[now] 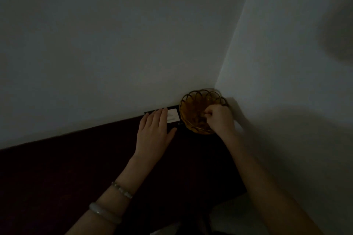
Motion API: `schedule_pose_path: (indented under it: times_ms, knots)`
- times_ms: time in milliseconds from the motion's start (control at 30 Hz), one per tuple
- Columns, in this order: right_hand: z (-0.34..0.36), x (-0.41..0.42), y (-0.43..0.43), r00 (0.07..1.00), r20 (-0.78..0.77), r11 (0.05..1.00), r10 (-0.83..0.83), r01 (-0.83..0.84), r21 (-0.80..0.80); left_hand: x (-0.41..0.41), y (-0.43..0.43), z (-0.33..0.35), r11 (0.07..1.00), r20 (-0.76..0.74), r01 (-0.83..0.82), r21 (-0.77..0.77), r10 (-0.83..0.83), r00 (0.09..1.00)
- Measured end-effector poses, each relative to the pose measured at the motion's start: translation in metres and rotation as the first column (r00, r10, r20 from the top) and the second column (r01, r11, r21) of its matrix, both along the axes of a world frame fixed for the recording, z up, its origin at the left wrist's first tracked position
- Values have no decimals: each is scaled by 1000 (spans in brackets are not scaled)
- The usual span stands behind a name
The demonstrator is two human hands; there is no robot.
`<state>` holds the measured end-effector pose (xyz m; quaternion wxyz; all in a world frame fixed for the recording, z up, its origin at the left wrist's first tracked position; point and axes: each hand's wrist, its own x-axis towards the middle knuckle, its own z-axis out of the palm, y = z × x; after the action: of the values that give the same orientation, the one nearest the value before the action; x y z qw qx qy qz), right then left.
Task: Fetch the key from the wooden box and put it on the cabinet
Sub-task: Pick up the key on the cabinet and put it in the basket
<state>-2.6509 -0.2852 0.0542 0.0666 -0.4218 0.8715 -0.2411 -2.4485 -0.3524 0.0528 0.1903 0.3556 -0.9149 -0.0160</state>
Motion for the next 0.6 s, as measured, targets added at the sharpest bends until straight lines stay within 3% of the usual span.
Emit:
schedule_pose_path:
  times_ms: [267, 600]
  knots:
    - [0, -1, -17, 992, -35, 972, 120, -110, 209, 0, -6, -7, 997, -2, -77, -13, 77, 997]
    - [13, 10, -1, 991, -79, 994, 105, -105, 7, 1, 1, -7, 996, -1, -86, -13, 86, 996]
